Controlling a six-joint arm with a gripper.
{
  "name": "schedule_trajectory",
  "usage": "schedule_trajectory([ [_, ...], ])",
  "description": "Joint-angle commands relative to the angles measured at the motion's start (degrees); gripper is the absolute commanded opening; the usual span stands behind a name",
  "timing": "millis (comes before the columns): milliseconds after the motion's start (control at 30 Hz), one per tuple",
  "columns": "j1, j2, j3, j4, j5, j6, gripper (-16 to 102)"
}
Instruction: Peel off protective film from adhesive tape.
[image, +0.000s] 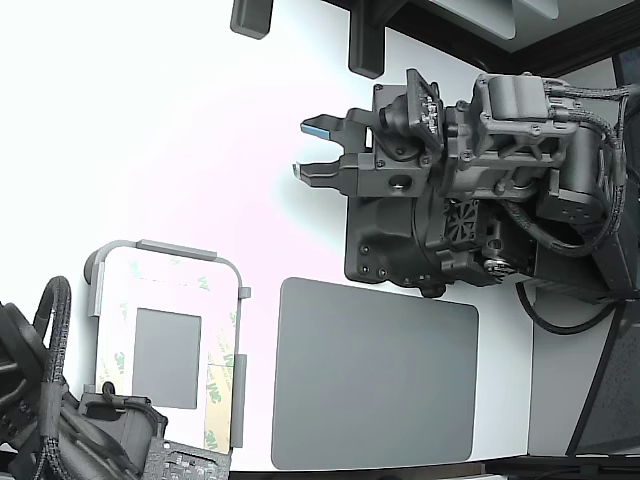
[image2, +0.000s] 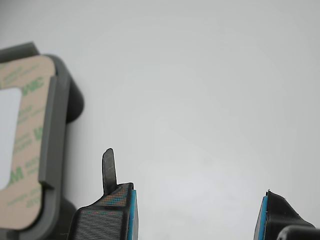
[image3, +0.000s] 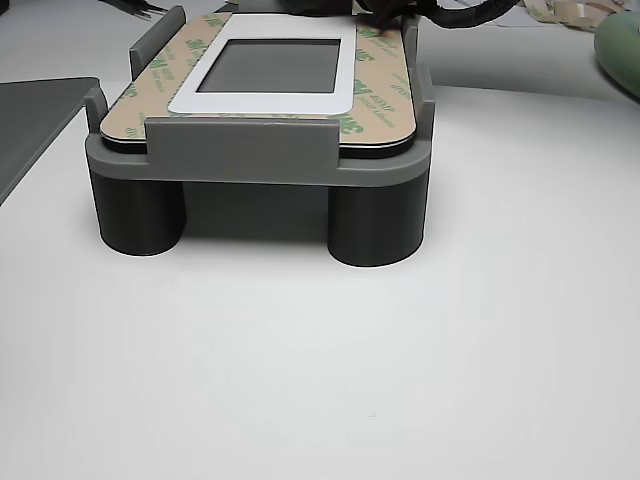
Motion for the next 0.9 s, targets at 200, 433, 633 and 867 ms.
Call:
schedule_trajectory([
  [200,2.99,1.23,0.7,1.32,-5.62,-98.44,-12],
  [433,3.43,-2.9,0.7,-7.56,-5.89,-94.13,-12],
  [633,7.91,-13.18,0.7,-17.58,-3.78,-90.62,-12],
  [867,18.63,-25.49,-2.29,-29.79,0.0,-91.32,-12],
])
